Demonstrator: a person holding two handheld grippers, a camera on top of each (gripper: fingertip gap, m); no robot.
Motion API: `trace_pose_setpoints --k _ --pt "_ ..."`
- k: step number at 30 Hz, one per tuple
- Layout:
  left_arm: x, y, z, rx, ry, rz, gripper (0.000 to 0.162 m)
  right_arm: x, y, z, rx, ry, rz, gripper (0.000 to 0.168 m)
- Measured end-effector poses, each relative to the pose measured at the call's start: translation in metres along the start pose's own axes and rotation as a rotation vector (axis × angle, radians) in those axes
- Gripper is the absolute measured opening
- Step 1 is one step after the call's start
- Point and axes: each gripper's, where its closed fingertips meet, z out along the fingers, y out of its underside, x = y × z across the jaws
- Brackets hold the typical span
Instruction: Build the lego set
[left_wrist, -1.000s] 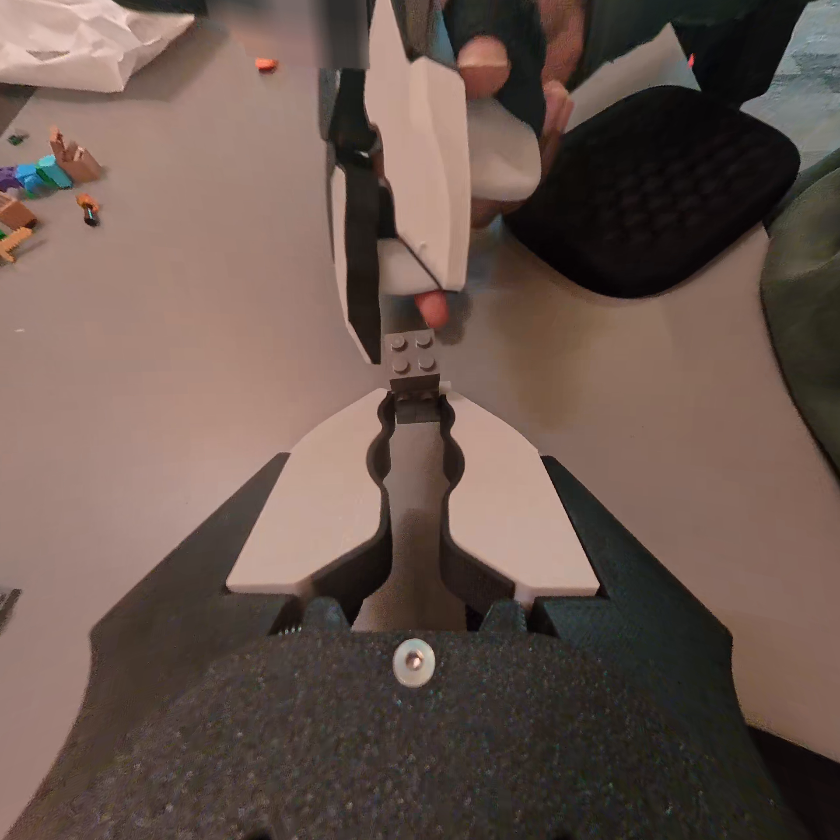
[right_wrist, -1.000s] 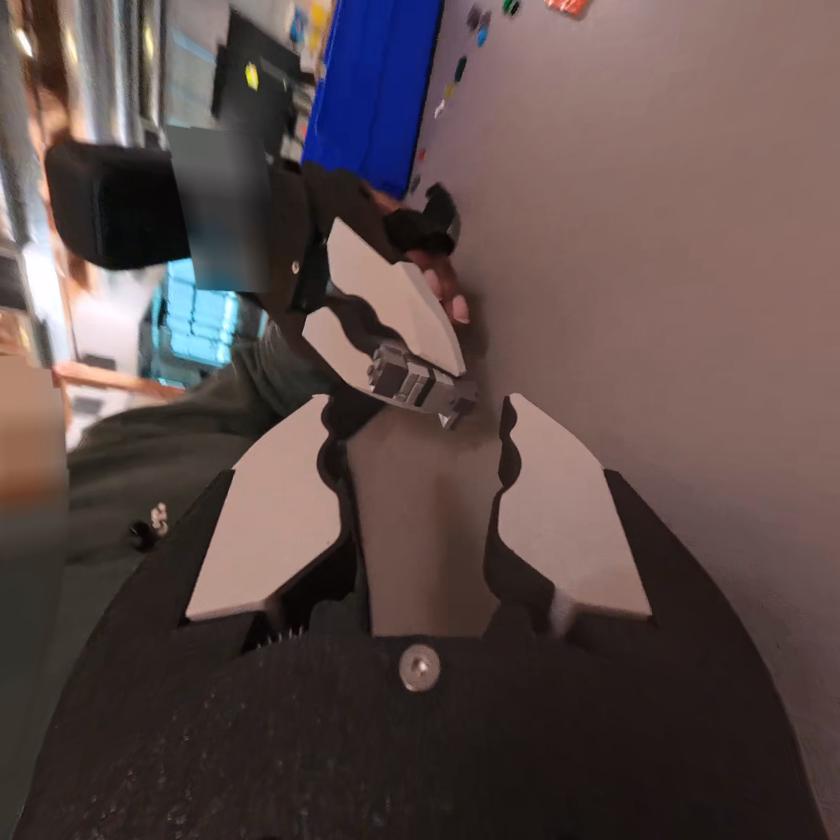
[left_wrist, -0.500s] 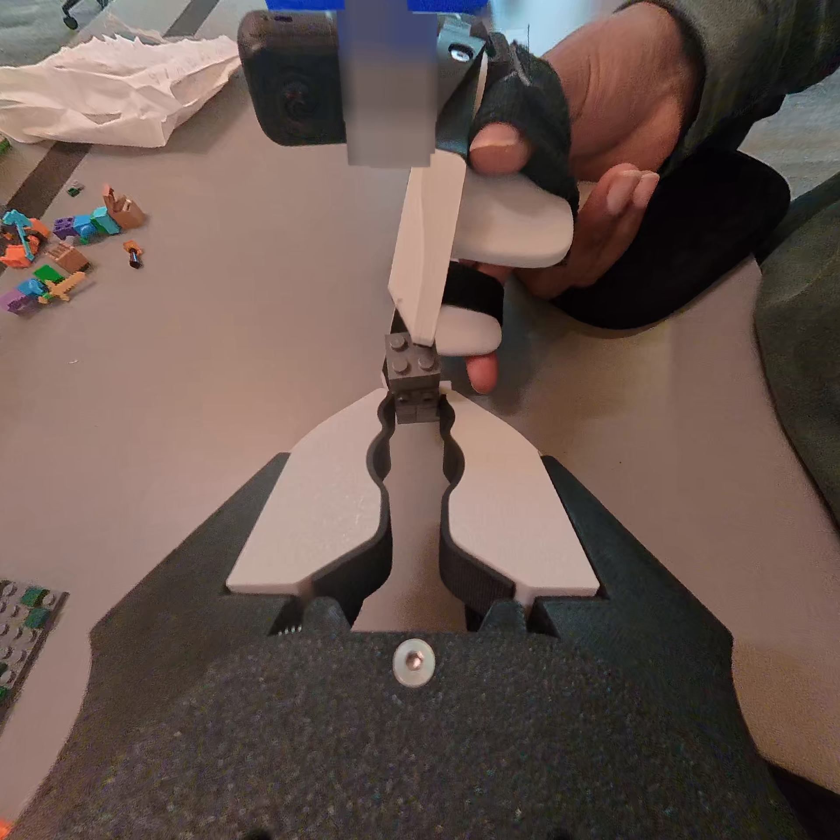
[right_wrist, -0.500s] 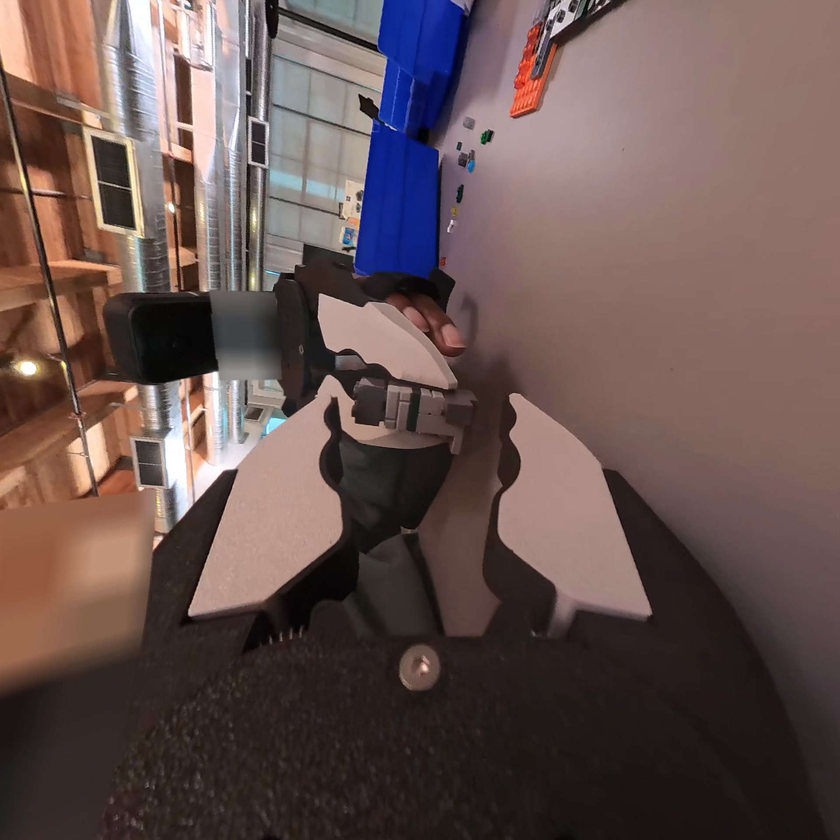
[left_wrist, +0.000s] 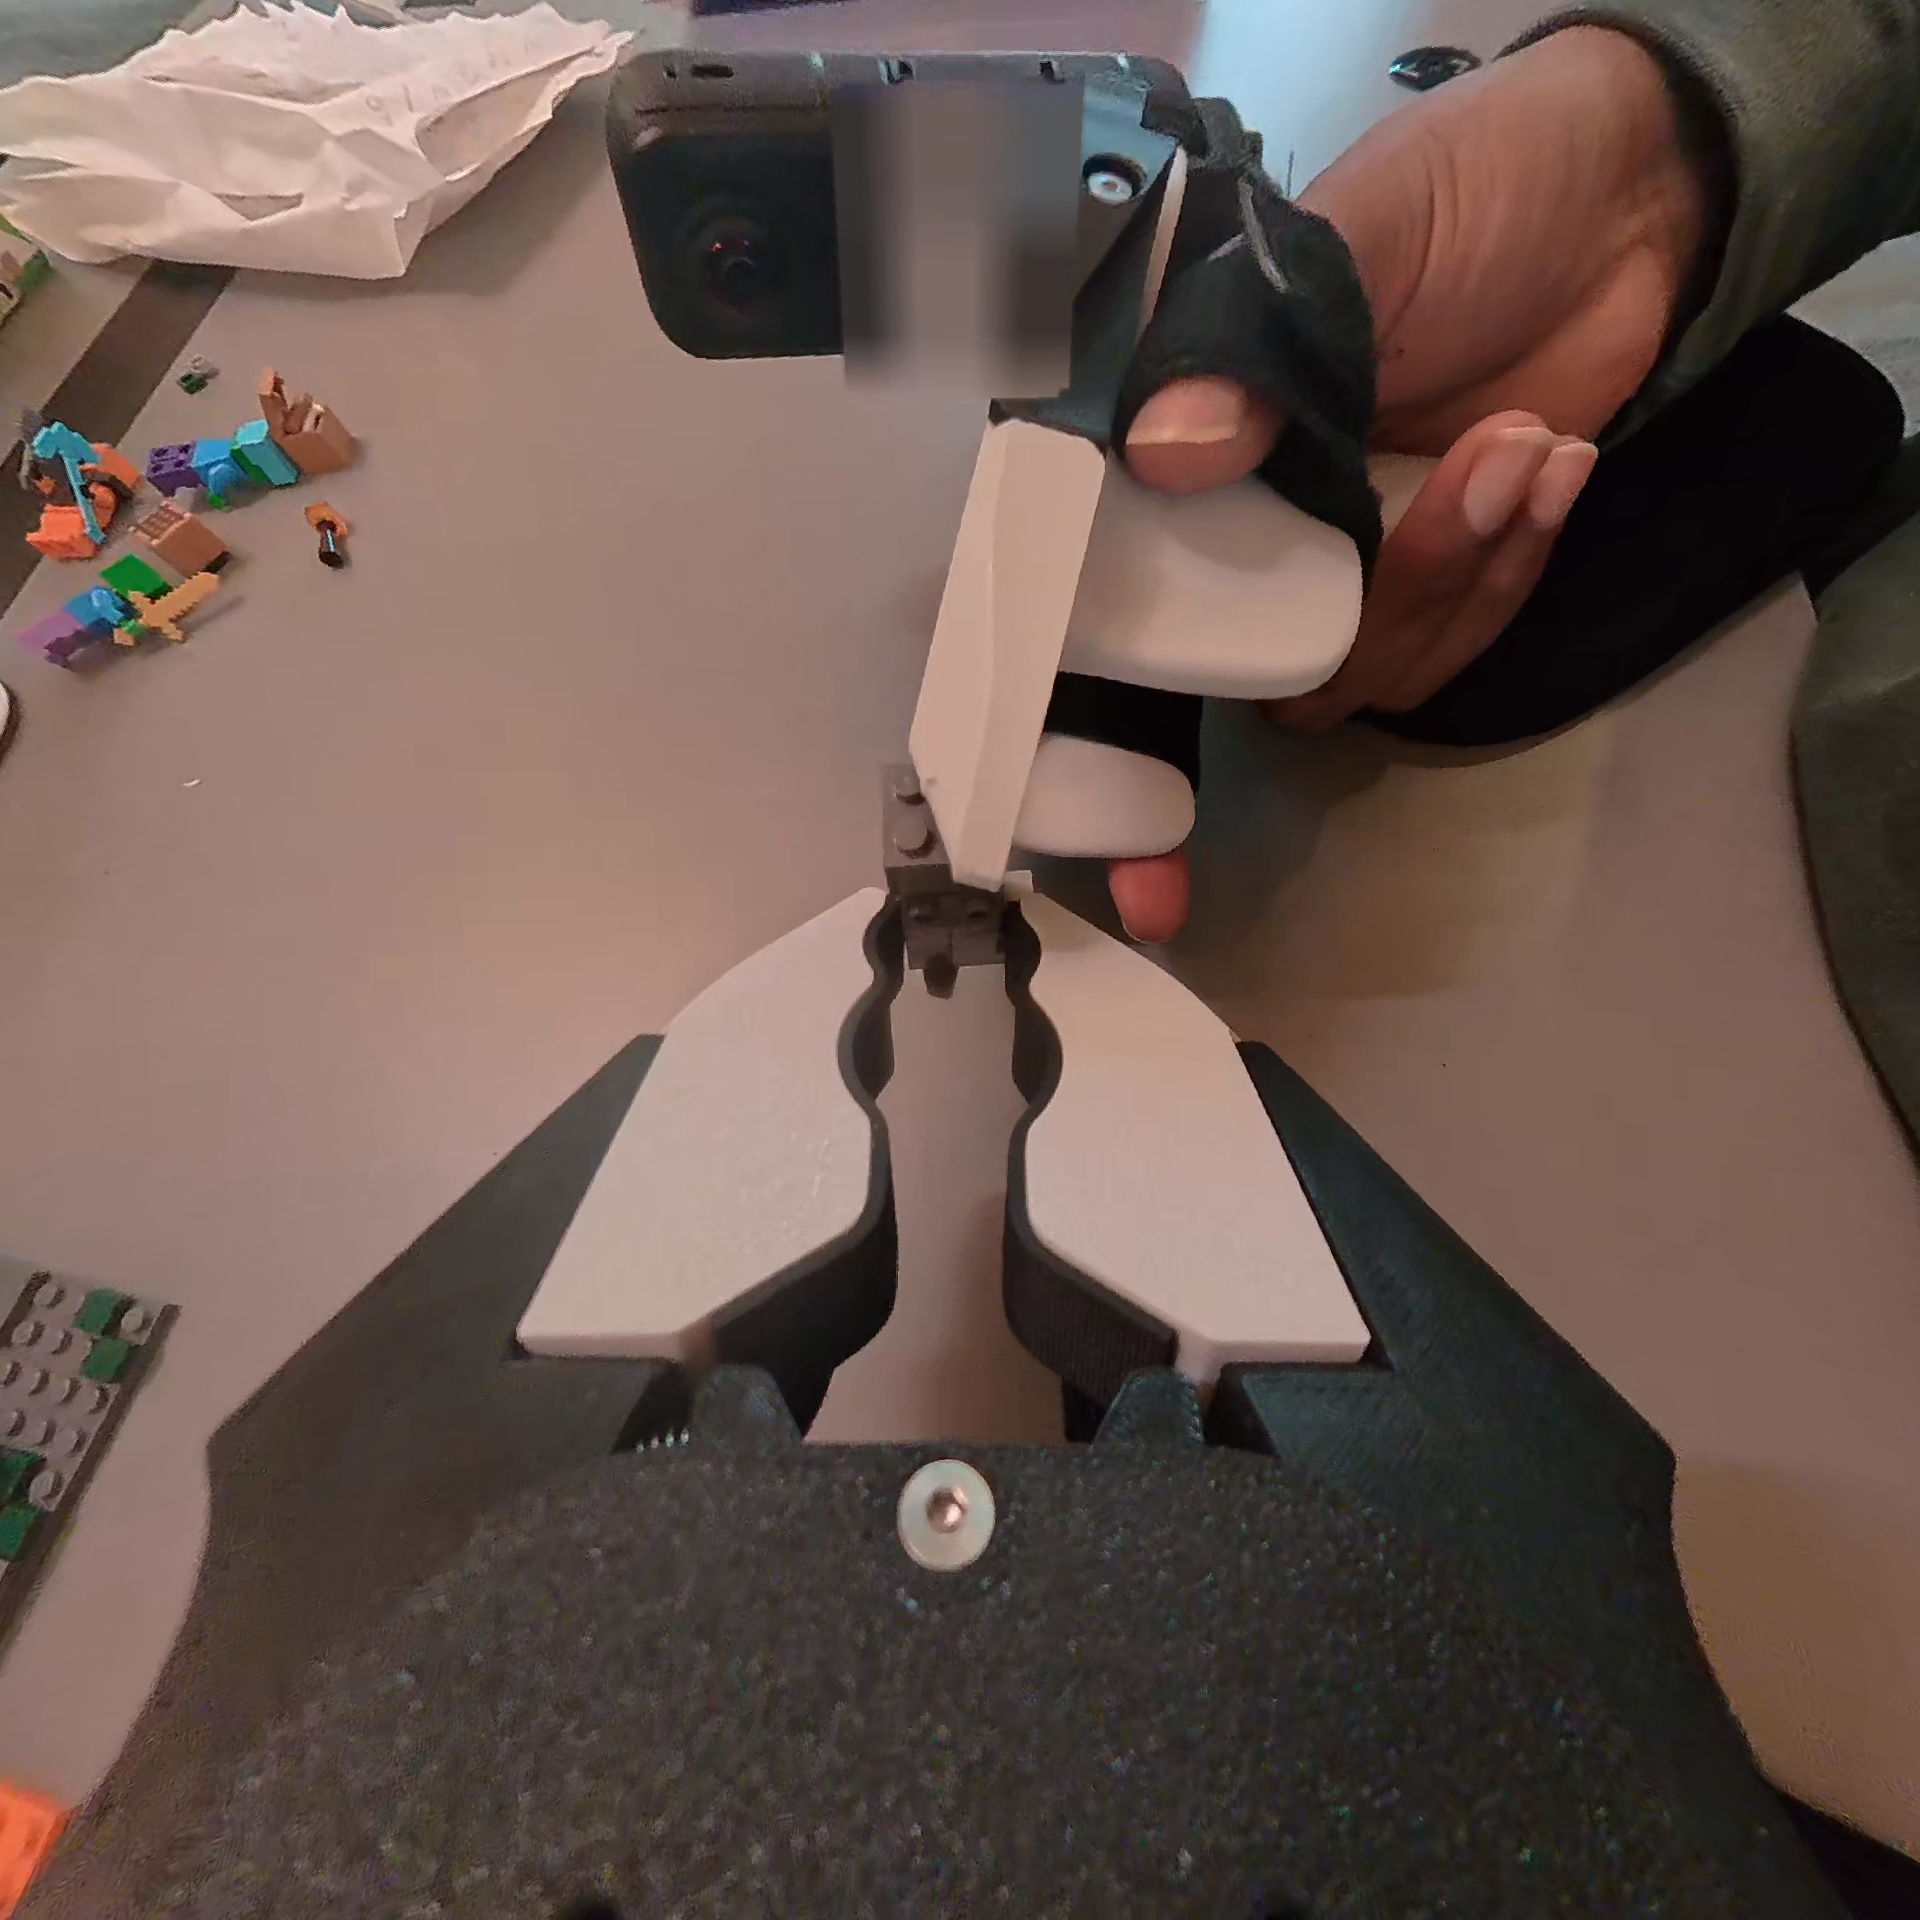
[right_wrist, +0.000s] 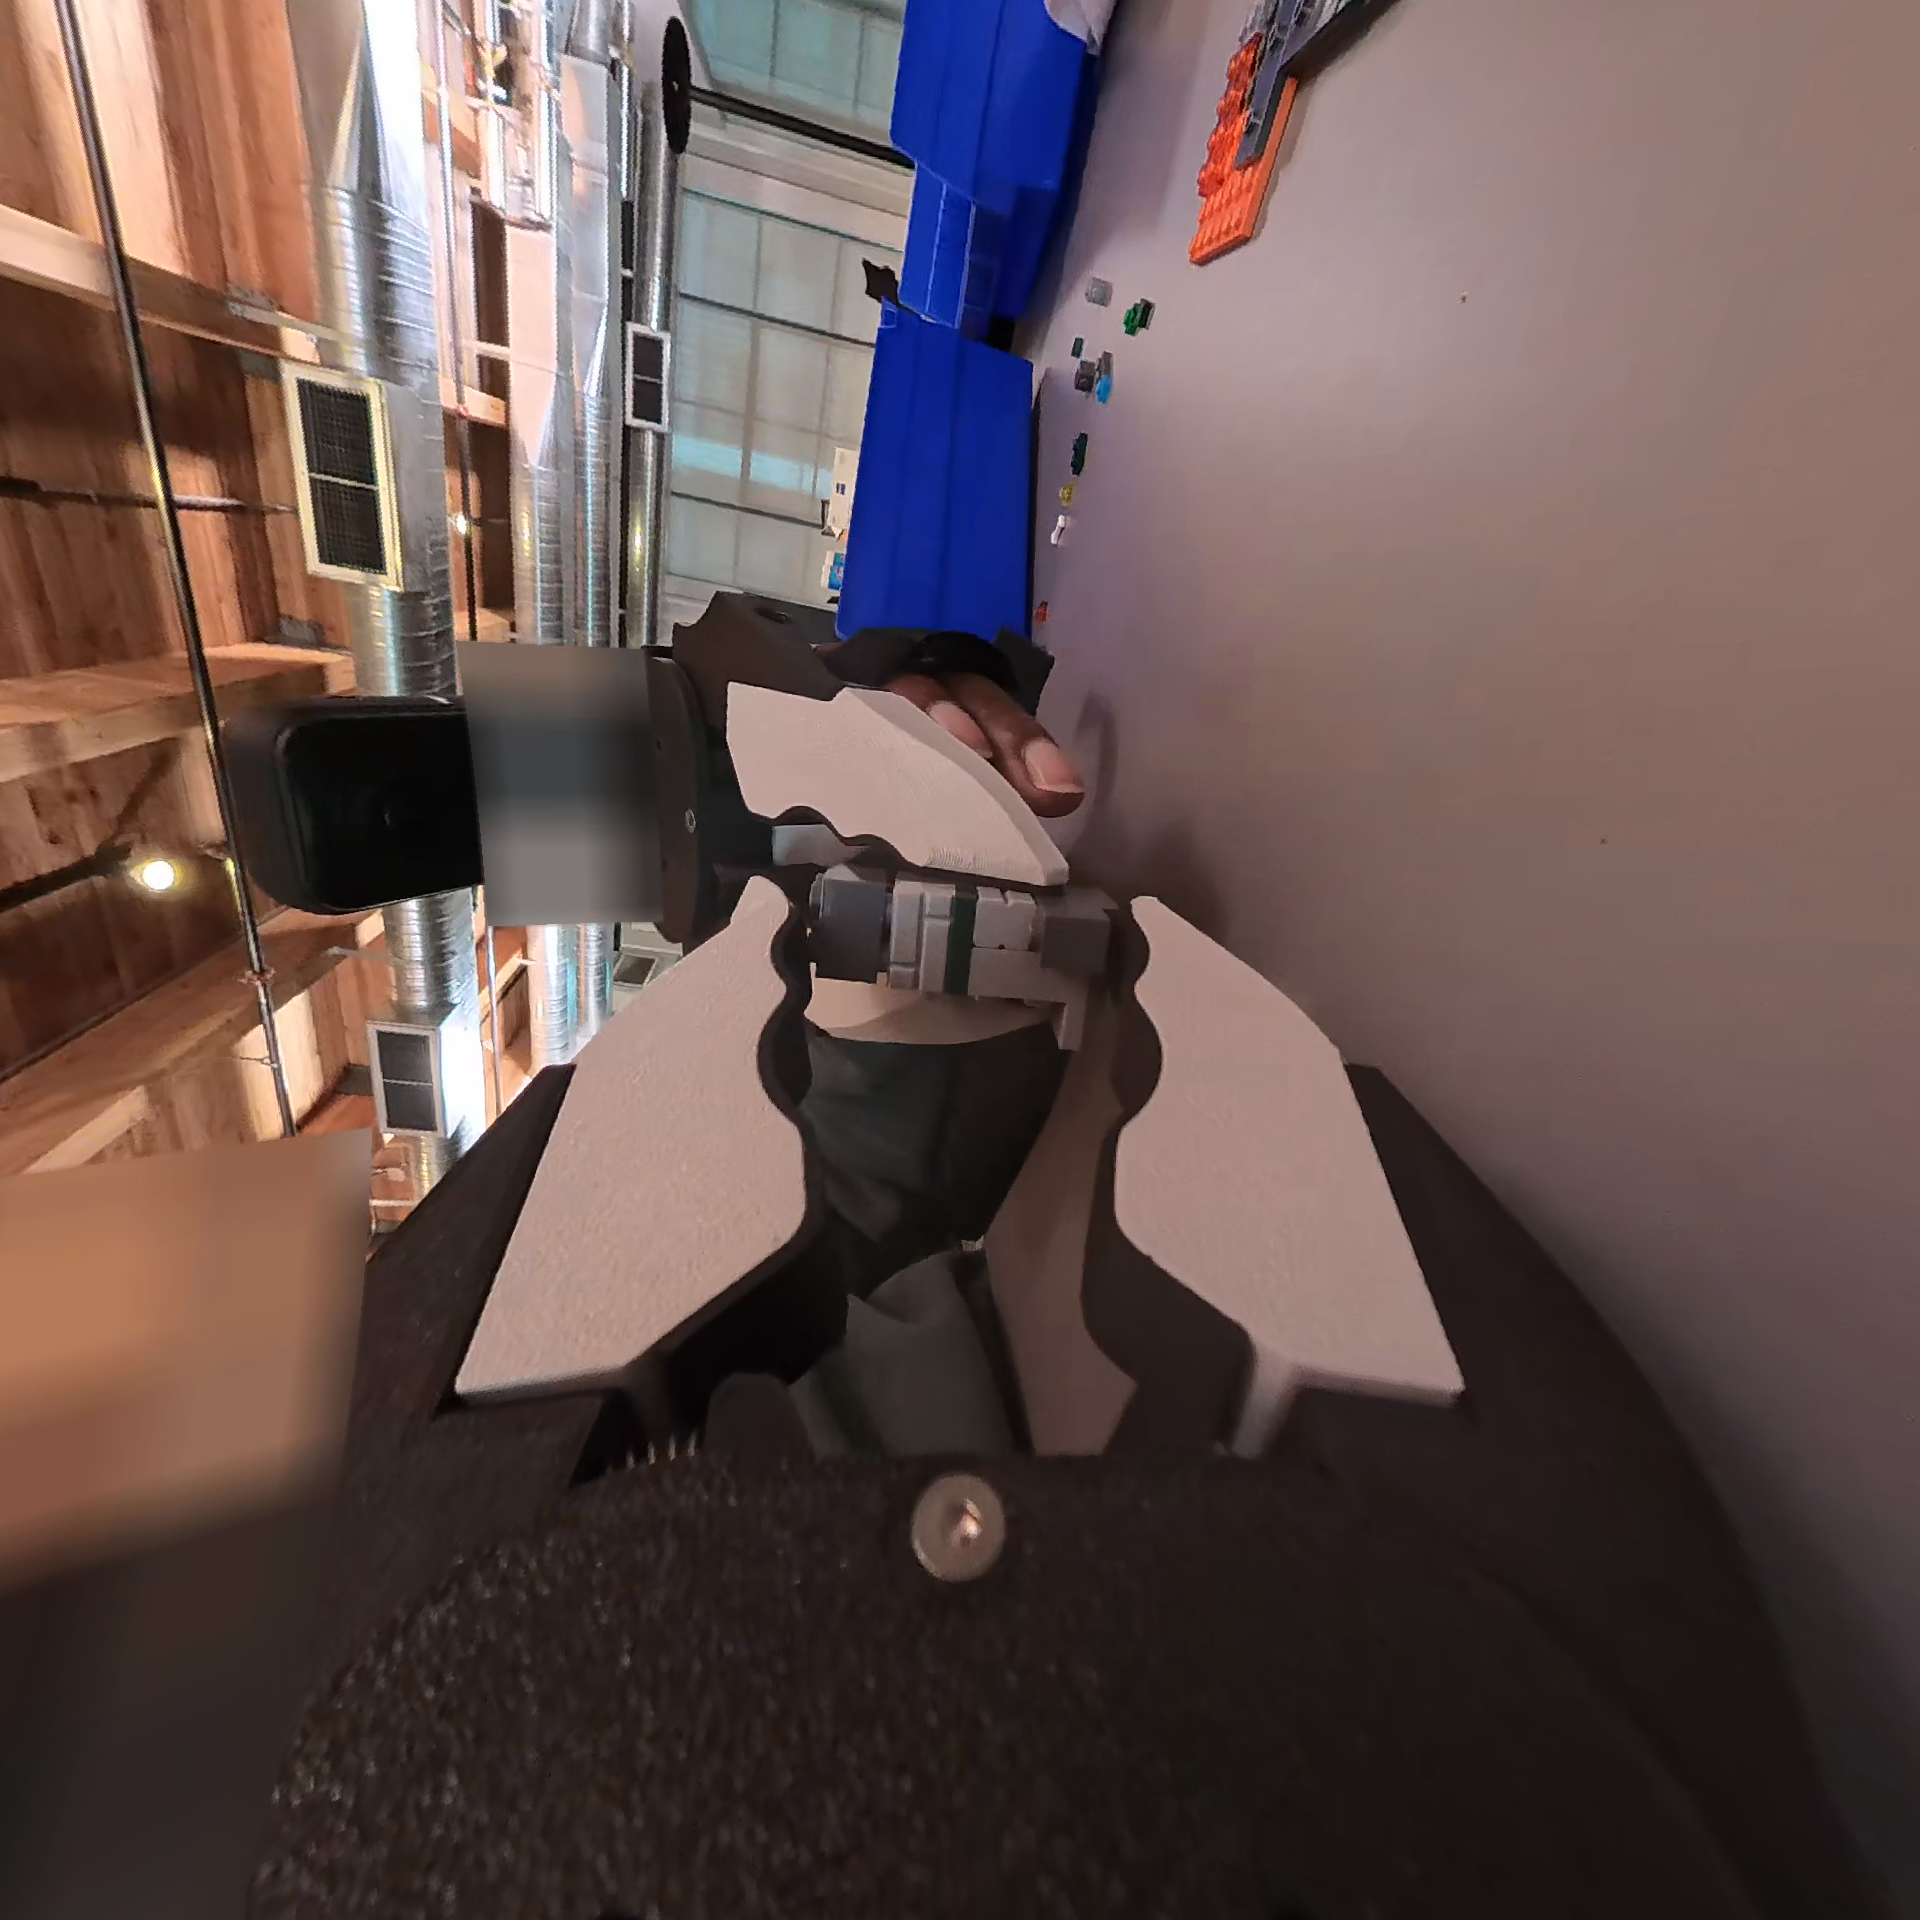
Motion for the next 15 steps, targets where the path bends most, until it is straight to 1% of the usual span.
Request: trace_pose_setpoints --k 4,11,15 --pt "0.0 -0.0005 0.0008 -0.028 -0.017 -0.016 0.018 0.0002 -0.0007 -0.001 0.015 -0.002 -0.004 0.055" --pt "0.0036 -0.0007 -0.0002 -0.064 -0.005 -0.023 0.018 -0.0007 0.0036 -0.0016 -0.003 -0.005 -0.026 0.055" --pt "0.0063 -0.0018 -0.0029 -0.059 0.02 -0.04 0.018 -0.0032 0.0069 -0.0017 -0.019 -0.017 -0.04 0.054"
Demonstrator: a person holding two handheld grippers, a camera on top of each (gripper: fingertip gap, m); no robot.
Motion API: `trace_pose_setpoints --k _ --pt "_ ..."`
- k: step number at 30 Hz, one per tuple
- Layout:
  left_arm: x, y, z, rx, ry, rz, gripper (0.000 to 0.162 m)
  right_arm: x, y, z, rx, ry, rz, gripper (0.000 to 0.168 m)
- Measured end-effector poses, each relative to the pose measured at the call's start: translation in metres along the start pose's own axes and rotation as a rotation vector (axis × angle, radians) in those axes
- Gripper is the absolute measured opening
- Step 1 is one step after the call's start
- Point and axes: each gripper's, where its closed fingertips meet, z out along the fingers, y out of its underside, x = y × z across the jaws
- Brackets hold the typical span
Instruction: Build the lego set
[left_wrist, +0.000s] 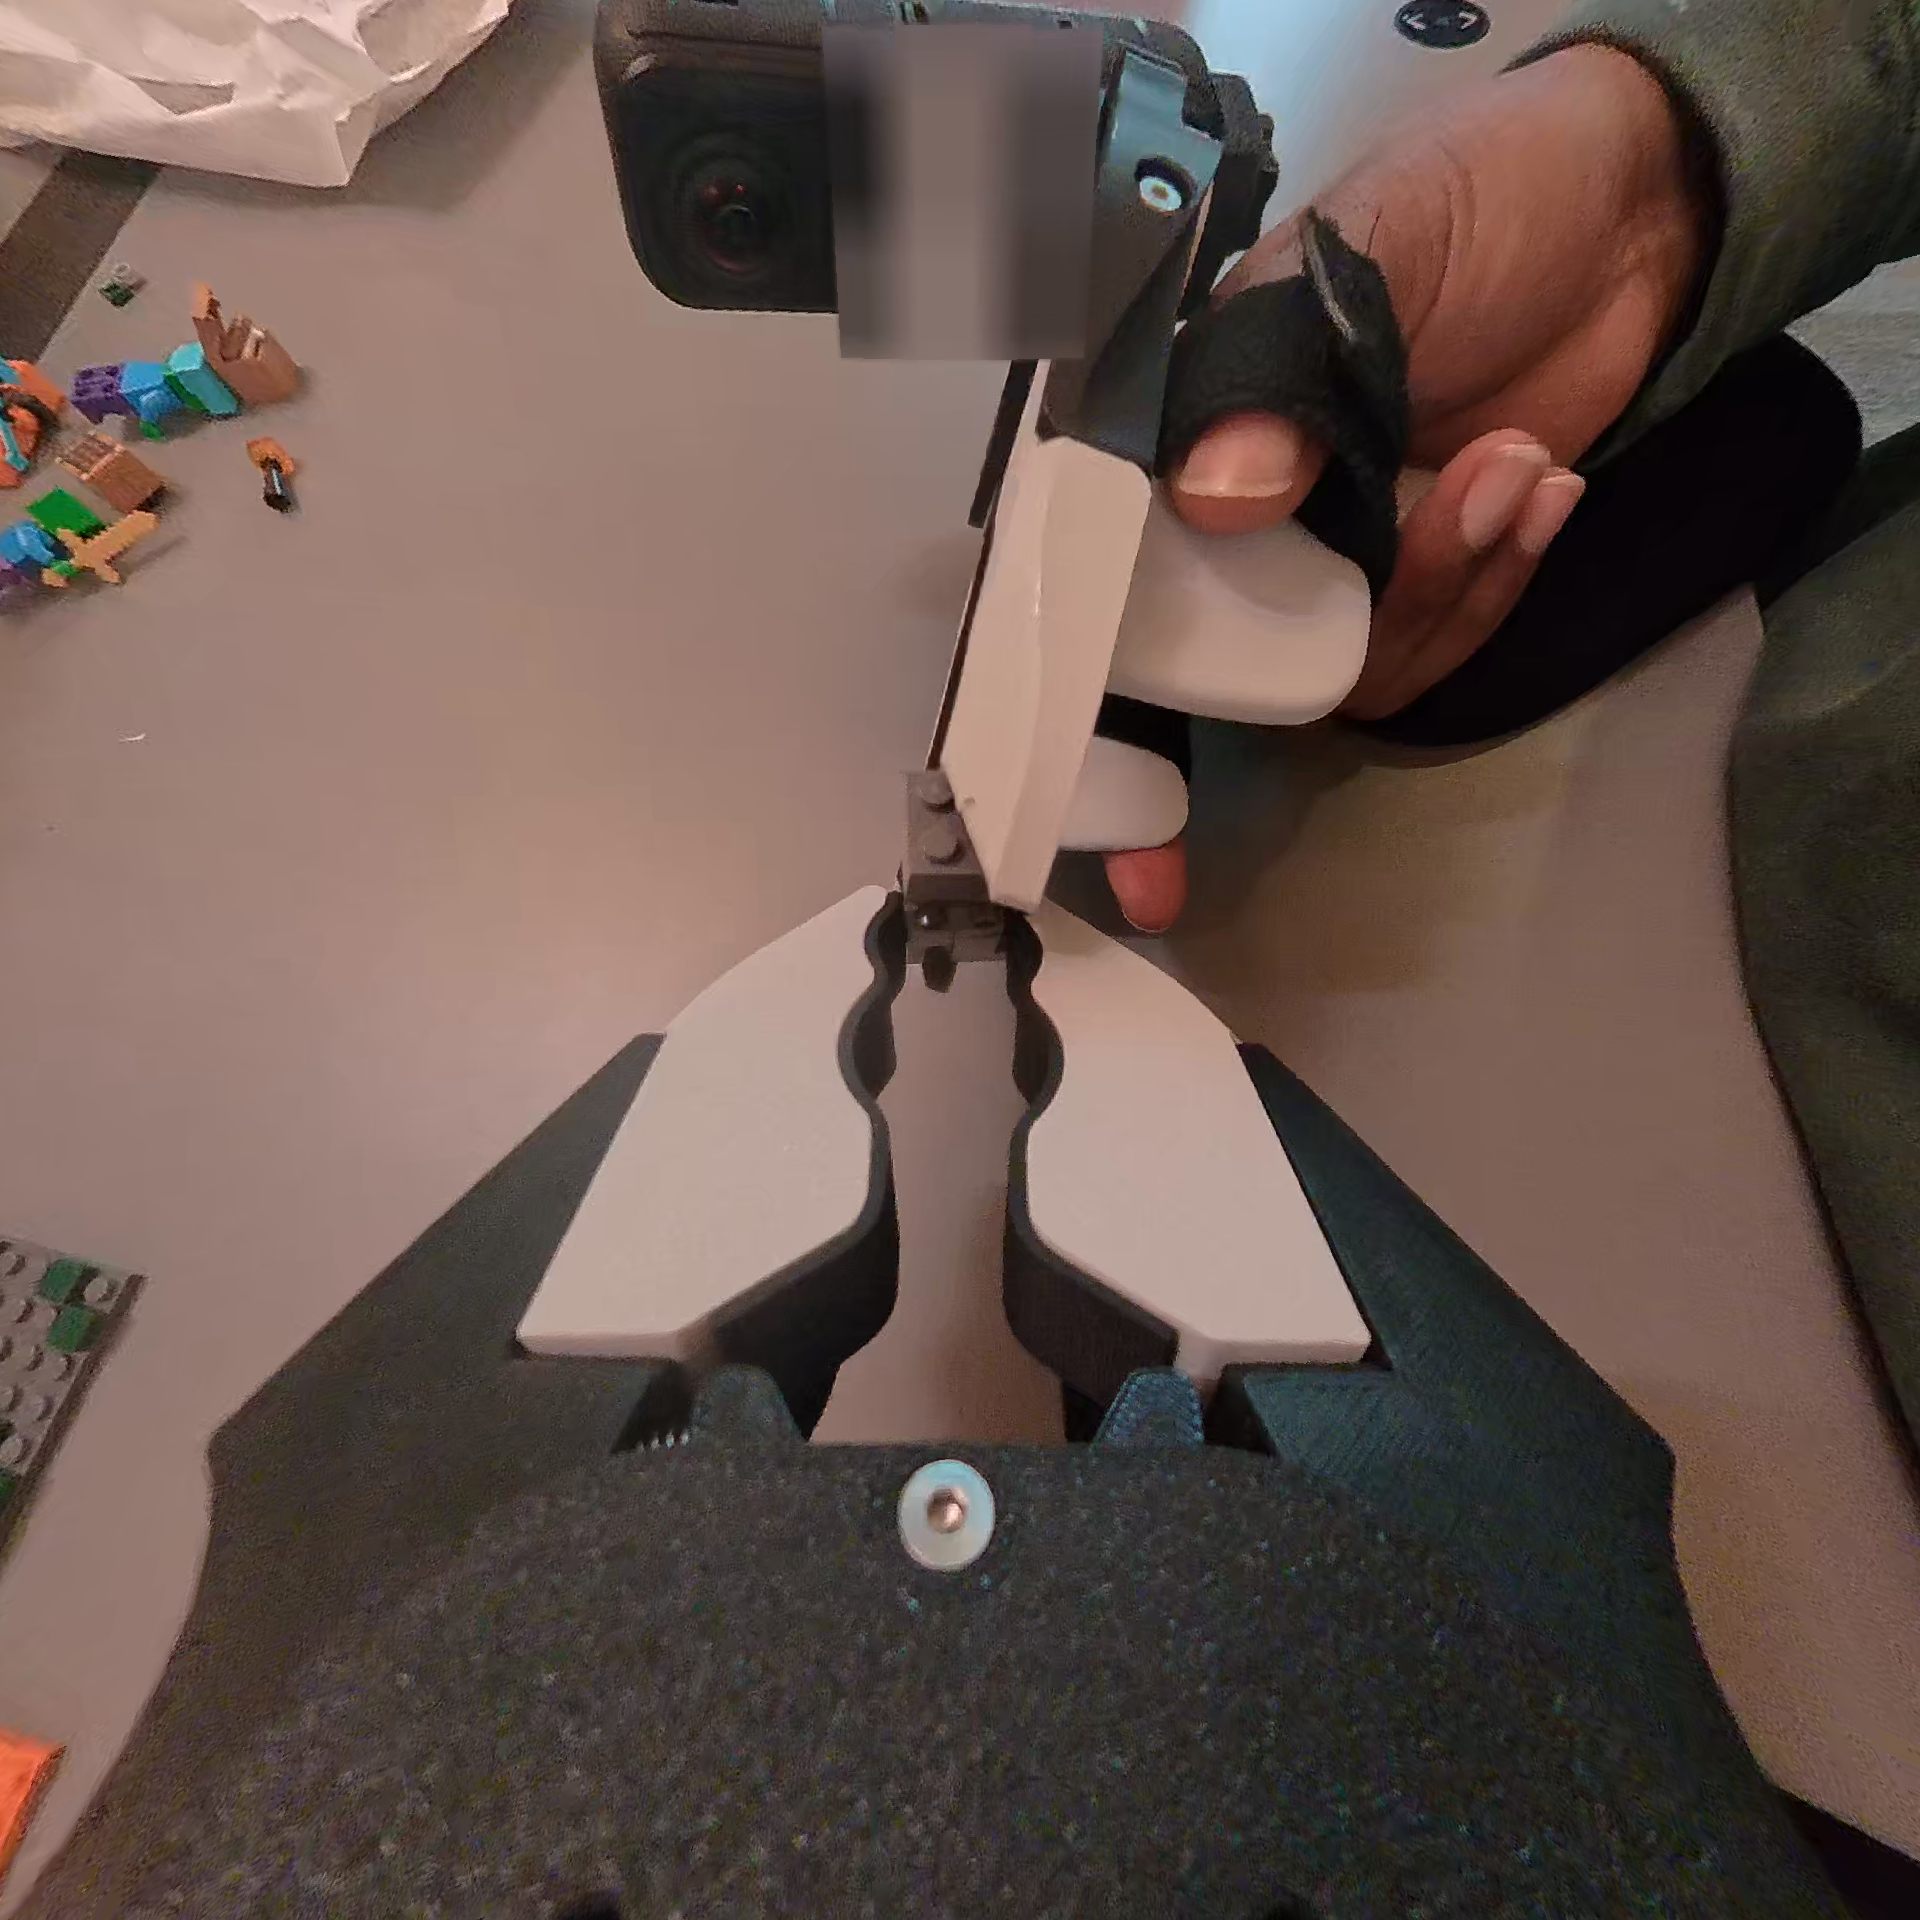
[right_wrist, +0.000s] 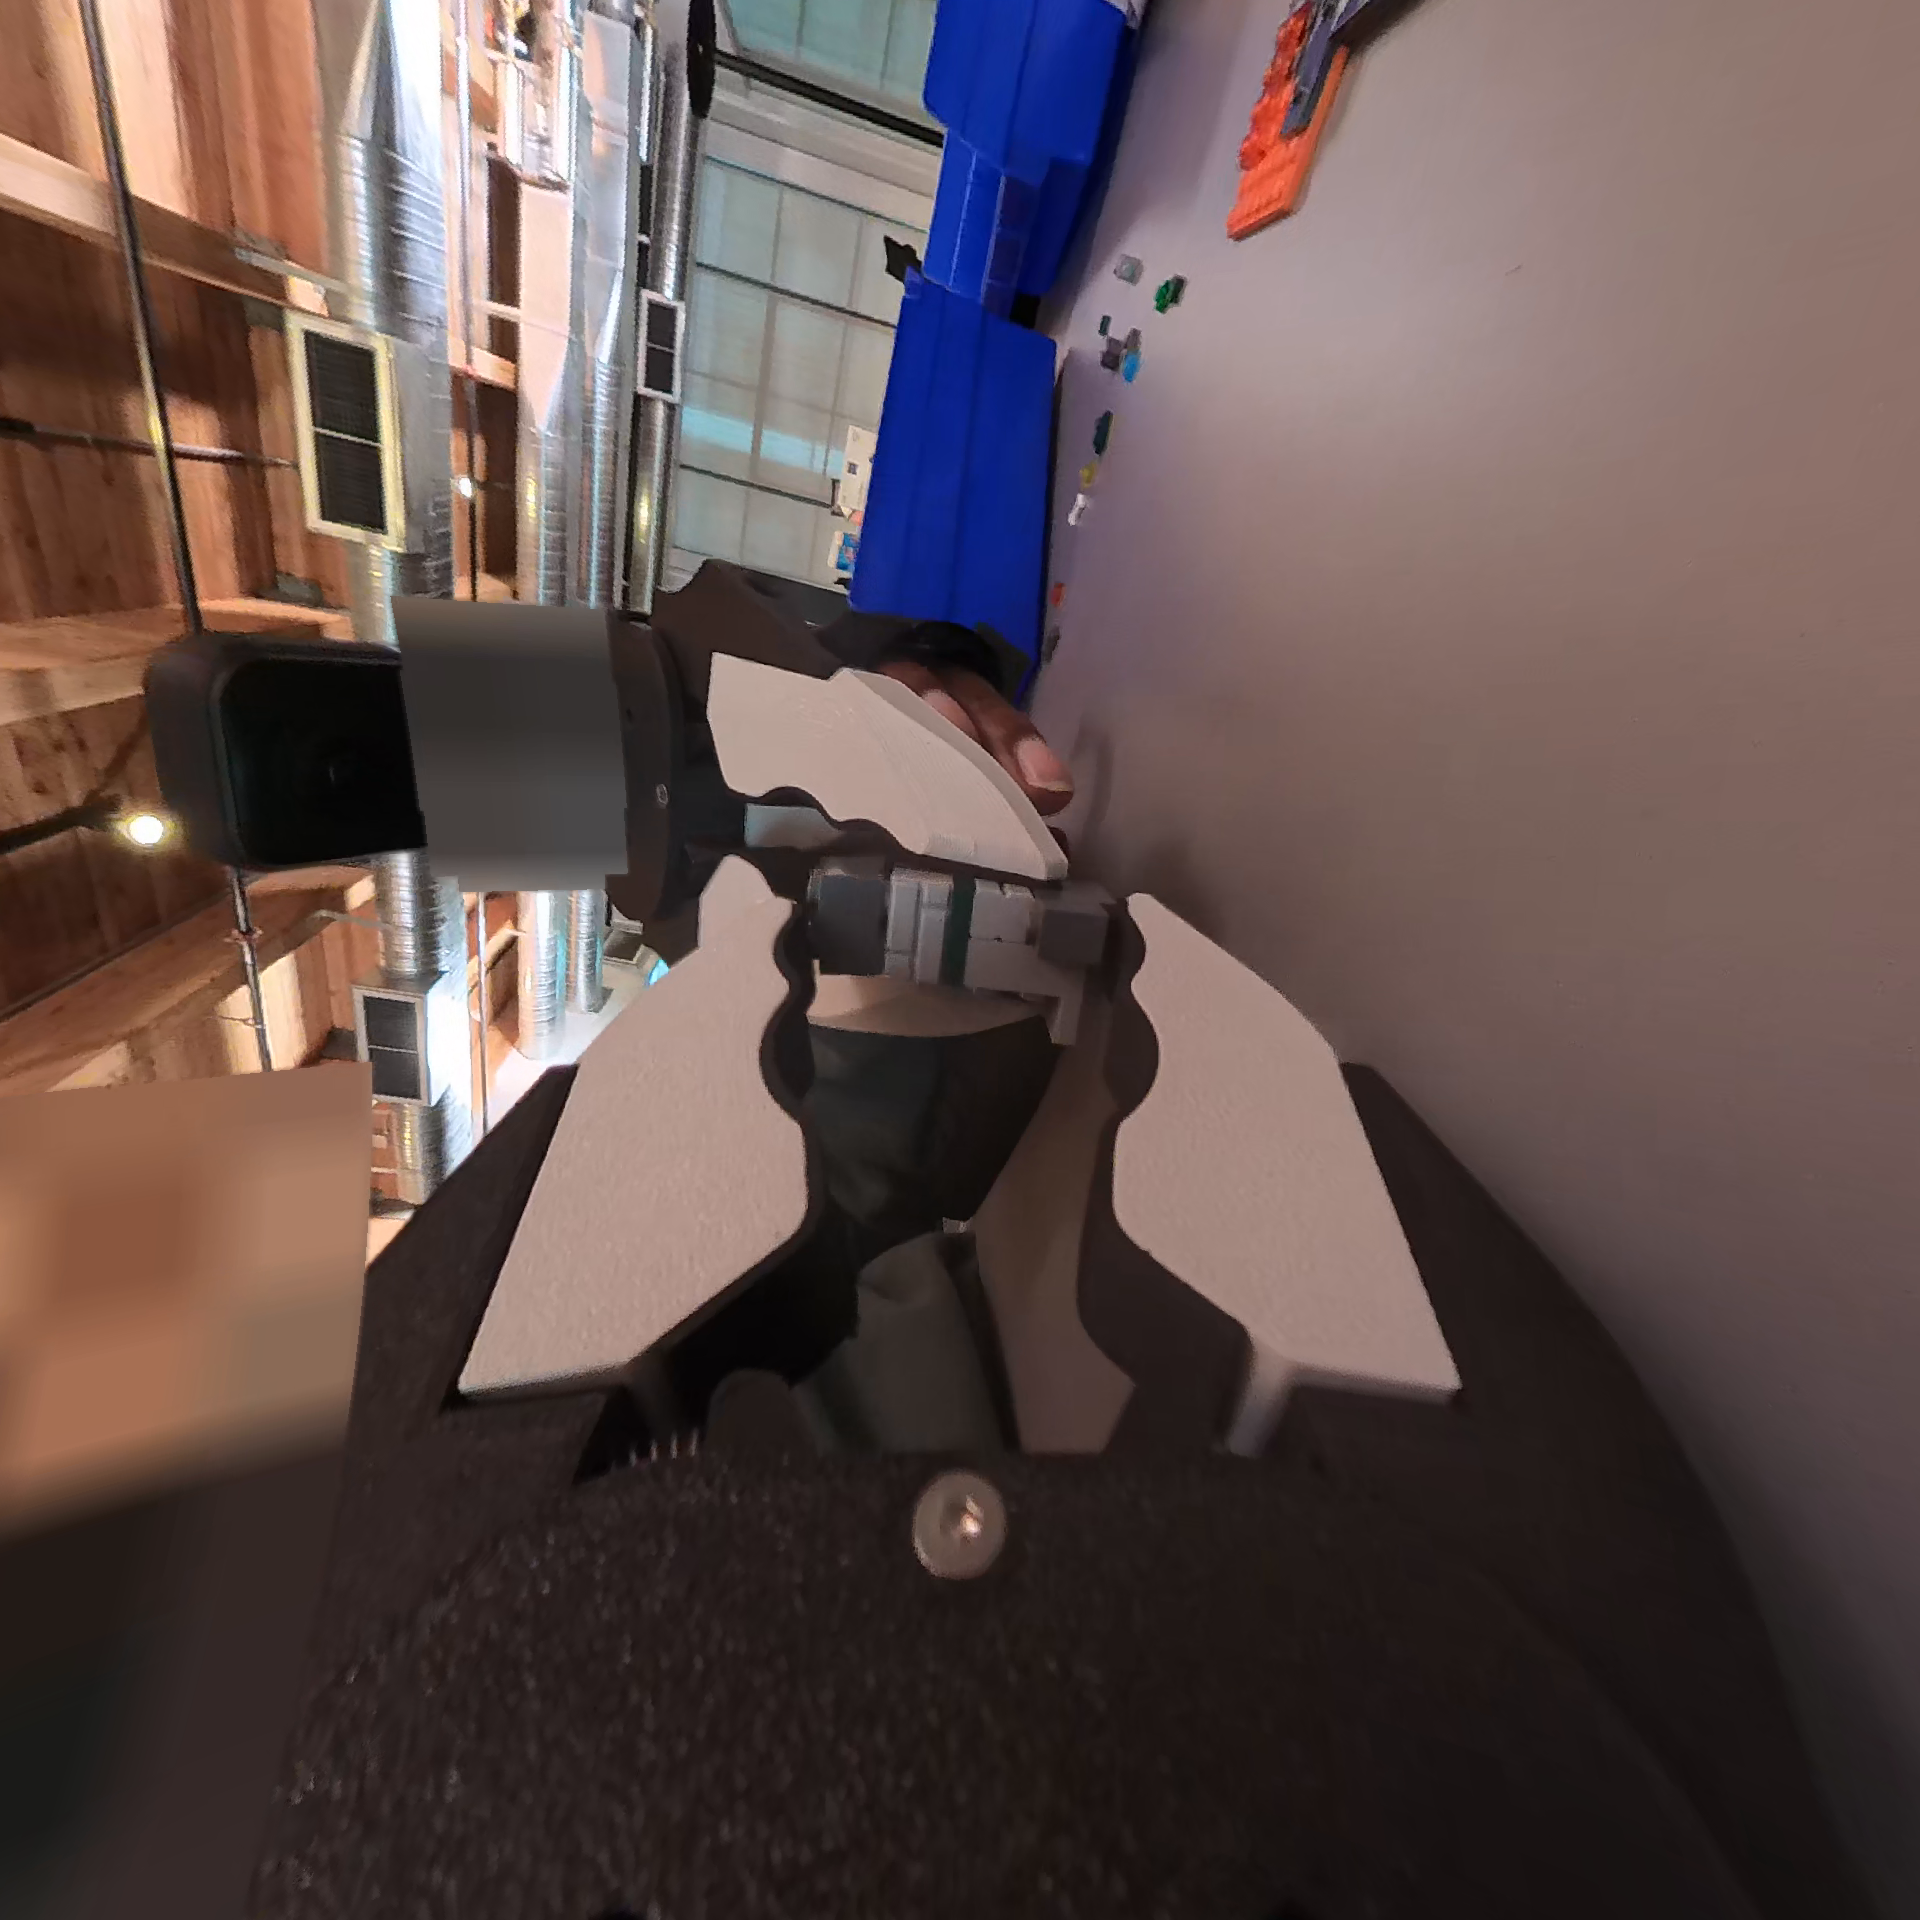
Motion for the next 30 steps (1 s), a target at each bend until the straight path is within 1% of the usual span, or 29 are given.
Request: trace_pose_setpoints --k 7,11,22,27,28,30 --pt "0.002 -0.001 -0.002 -0.018 -0.019 0.025 0.018 -0.003 0.002 0.0 -0.003 0.003 -0.033 0.054" --pt "0.005 0.0 -0.001 -0.065 -0.045 0.074 0.018 -0.001 0.006 0.0 -0.018 0.018 -0.046 0.053" --pt "0.008 -0.008 -0.002 -0.051 -0.092 0.125 0.018 -0.009 0.008 -0.005 0.008 0.006 -0.084 0.053" --pt "0.007 -0.019 -0.009 0.004 -0.113 0.127 0.018 -0.02 0.004 -0.008 0.006 -0.039 -0.122 0.054" --pt "0.008 -0.02 -0.009 0.006 -0.11 0.129 0.018 -0.023 0.003 -0.008 0.008 -0.048 -0.132 0.055" --pt "0.008 -0.02 -0.009 0.005 -0.118 0.137 0.018 -0.026 0.001 -0.01 0.008 -0.052 -0.15 0.063"
